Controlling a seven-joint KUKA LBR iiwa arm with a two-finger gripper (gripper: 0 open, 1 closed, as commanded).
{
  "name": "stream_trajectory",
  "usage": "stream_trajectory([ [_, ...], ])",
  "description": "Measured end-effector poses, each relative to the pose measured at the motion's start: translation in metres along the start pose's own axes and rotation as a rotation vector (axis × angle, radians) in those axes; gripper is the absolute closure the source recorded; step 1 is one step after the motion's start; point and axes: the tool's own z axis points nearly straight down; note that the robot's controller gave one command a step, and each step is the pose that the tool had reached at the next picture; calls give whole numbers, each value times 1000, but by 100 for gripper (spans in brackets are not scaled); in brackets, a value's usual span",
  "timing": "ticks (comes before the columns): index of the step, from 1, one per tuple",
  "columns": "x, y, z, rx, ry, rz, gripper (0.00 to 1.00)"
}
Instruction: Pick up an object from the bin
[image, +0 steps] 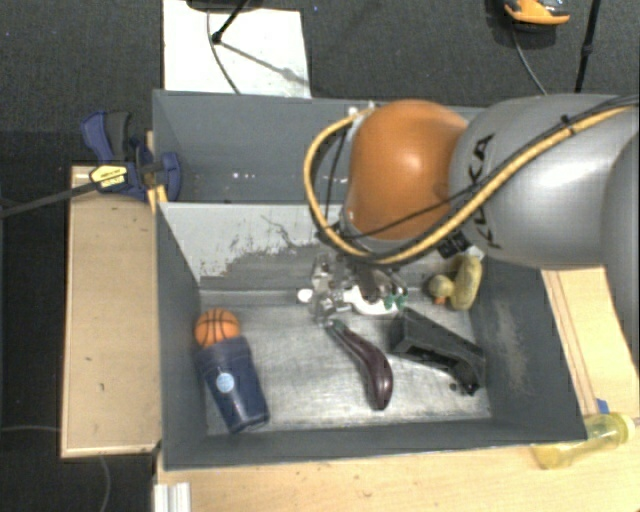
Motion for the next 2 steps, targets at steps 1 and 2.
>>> stream_trajectory([
  [1, 2, -3, 7, -1, -6, 66, 100],
  [2, 10, -13, 26, -1, -5, 295, 100],
])
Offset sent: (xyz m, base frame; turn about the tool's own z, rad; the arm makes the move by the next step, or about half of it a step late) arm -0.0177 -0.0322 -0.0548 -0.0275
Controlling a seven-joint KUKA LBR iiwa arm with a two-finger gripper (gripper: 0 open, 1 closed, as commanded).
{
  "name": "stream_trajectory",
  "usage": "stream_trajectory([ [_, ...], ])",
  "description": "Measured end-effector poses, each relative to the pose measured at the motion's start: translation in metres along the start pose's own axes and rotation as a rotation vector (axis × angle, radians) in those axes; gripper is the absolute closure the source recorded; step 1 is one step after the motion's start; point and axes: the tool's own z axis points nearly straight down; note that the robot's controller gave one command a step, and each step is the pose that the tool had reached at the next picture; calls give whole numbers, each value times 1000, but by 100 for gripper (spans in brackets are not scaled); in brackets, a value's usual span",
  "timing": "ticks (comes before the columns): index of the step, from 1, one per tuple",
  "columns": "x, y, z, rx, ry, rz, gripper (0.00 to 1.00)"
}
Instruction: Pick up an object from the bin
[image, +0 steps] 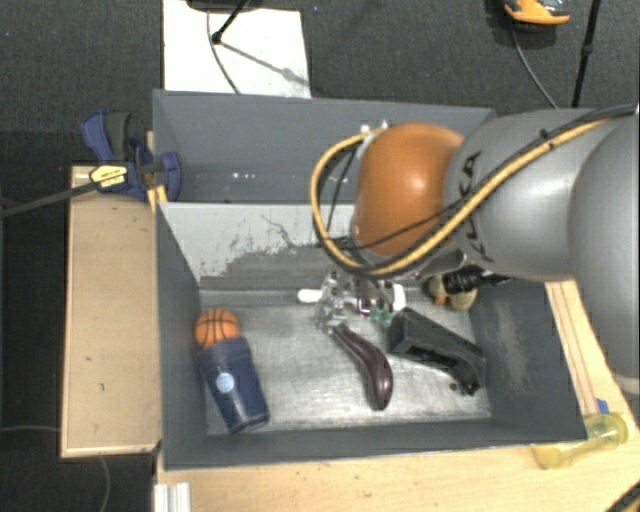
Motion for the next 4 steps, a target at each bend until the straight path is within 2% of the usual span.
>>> stream_trajectory([
  [1, 33, 4, -2, 1, 1, -119, 100],
  [2, 44, -14, -5, 0, 1, 14, 100],
  [3, 37, -18, 5, 1, 1, 126, 100],
  [4, 39, -9, 27, 1, 0, -95, 100],
])
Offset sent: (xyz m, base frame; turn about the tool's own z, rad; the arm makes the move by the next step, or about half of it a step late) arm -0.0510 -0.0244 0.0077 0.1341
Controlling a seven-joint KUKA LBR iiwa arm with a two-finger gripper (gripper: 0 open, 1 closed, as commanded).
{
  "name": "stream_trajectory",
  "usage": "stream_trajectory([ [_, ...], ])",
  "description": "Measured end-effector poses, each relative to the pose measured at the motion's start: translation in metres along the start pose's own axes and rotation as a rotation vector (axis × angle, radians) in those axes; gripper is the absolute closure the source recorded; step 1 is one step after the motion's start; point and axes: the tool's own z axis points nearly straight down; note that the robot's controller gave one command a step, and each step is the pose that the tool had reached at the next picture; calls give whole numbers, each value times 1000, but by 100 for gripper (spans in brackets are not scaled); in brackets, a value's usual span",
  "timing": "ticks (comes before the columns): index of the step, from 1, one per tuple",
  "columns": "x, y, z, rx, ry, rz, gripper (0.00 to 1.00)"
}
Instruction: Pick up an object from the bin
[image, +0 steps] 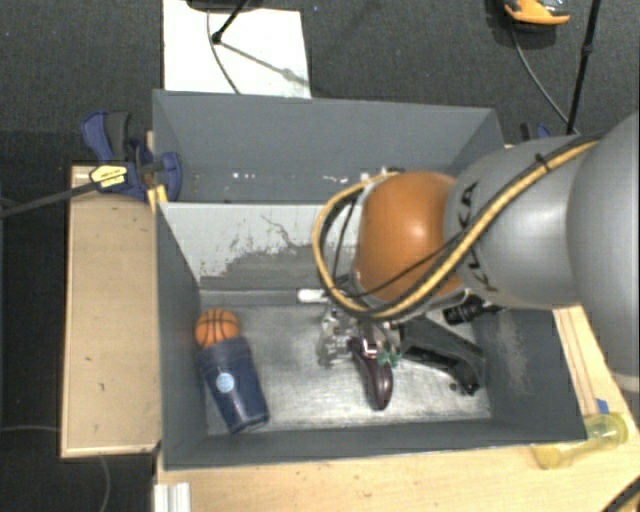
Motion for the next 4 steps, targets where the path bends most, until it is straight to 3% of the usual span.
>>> stream_trajectory([
  [1, -3, 4, 11, 0, 1, -137, 100],
  [2, -4, -1, 15, -1, 2, -379, 0],
  [3, -4, -1, 15, -1, 2, -377, 0],
  [4, -55, -36, 53, -2, -11, -393, 0],
])
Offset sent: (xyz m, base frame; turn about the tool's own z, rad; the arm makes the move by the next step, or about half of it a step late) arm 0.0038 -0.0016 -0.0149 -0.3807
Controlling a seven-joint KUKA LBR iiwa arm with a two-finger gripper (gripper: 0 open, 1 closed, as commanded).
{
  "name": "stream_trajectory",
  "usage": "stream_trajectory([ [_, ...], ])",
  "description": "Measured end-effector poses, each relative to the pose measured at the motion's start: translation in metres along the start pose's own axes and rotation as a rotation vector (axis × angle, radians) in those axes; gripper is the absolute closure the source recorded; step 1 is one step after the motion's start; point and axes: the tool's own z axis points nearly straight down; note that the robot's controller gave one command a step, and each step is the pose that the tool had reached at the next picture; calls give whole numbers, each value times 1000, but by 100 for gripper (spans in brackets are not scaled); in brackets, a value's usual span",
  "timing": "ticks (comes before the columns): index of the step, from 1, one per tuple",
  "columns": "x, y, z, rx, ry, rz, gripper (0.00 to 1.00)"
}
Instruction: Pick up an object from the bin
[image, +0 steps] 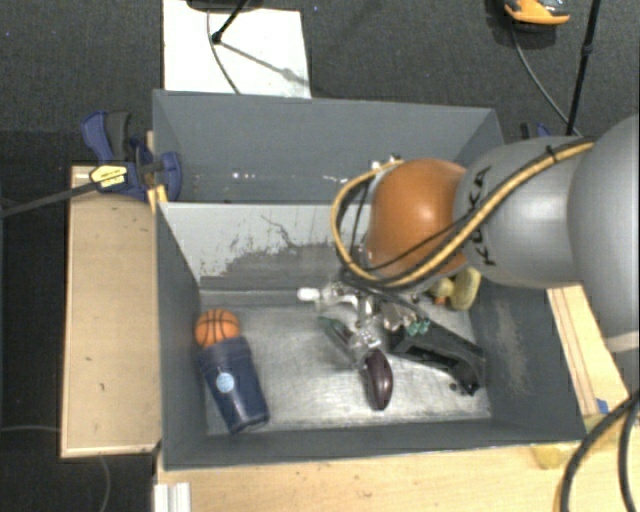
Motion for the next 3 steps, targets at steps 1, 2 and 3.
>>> stream_trajectory([
  [1, 18, -46, 2, -1, 11, -18, 100],
  [2, 18, -46, 2, -2, 11, -17, 100],
  [3, 22, -42, -189, 3, 0, -49, 100],
])
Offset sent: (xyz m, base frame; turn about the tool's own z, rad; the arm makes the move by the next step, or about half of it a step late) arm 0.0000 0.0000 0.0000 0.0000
